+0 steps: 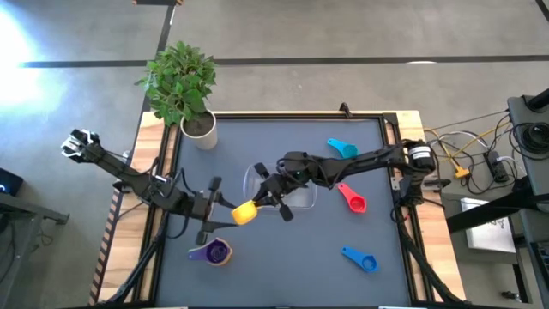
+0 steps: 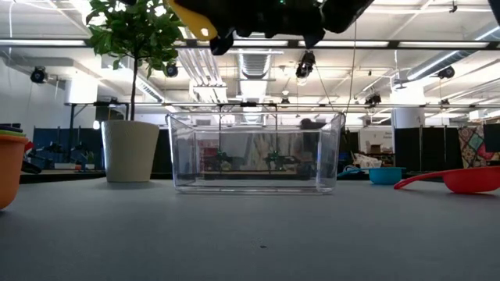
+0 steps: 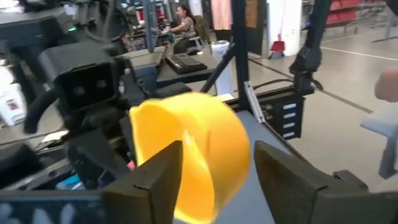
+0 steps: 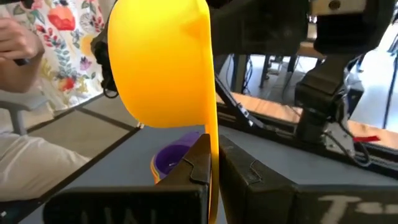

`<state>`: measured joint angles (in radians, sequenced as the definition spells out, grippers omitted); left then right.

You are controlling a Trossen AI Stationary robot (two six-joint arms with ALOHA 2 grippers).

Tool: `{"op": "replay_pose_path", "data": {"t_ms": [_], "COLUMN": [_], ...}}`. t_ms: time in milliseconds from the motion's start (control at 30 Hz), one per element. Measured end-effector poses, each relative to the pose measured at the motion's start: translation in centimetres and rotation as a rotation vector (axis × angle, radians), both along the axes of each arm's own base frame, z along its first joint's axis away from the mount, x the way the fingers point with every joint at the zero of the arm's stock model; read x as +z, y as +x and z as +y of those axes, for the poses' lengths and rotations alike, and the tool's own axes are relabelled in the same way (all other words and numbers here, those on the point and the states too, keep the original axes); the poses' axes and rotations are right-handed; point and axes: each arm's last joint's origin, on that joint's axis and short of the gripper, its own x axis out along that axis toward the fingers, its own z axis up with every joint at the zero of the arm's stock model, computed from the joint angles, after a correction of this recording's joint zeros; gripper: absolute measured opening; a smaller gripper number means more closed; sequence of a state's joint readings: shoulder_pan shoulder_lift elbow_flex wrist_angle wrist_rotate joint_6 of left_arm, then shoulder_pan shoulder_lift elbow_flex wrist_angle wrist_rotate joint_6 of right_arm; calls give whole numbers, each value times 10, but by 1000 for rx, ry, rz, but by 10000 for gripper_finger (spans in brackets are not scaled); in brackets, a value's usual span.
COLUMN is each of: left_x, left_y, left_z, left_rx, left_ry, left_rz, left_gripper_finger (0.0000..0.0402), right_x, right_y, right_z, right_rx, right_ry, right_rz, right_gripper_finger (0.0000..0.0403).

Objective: Nest measuring cups in basket
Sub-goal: Stack the yellow measuring cup on top of the violet measuring cup

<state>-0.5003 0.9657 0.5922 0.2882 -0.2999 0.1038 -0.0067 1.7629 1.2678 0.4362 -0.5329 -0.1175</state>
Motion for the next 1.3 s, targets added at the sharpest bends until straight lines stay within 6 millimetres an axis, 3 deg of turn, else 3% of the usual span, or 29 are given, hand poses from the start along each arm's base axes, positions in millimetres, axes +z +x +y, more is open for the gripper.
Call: {"op": "replay_pose_path", "data": {"t_ms": [300, 600, 900, 1067, 1300], "left_x": [-6, -8, 7, 25, 27], "left_y": [-1, -1, -1, -4, 1], "left_z": [-3, -4, -4, 0, -9], "left_rx": [-121, -141, -115, 56, 374], "left_ry": [33, 18, -52, -195, -364], "left_rz": [49, 74, 193, 408, 810], "left_gripper_finger": [16, 3, 0, 2, 2], "right_x": [6, 14, 32, 44, 56], "right_y": [14, 17, 11, -5, -25], "right_z": [-1, -2, 4, 6, 19], "right_rx": [12, 8, -28, -94, -212], "right_ry": [-20, -7, -115, -176, -239], "right_rz": [0, 91, 291, 432, 496], "right_gripper_finger": [9, 32, 174, 225, 226]}}
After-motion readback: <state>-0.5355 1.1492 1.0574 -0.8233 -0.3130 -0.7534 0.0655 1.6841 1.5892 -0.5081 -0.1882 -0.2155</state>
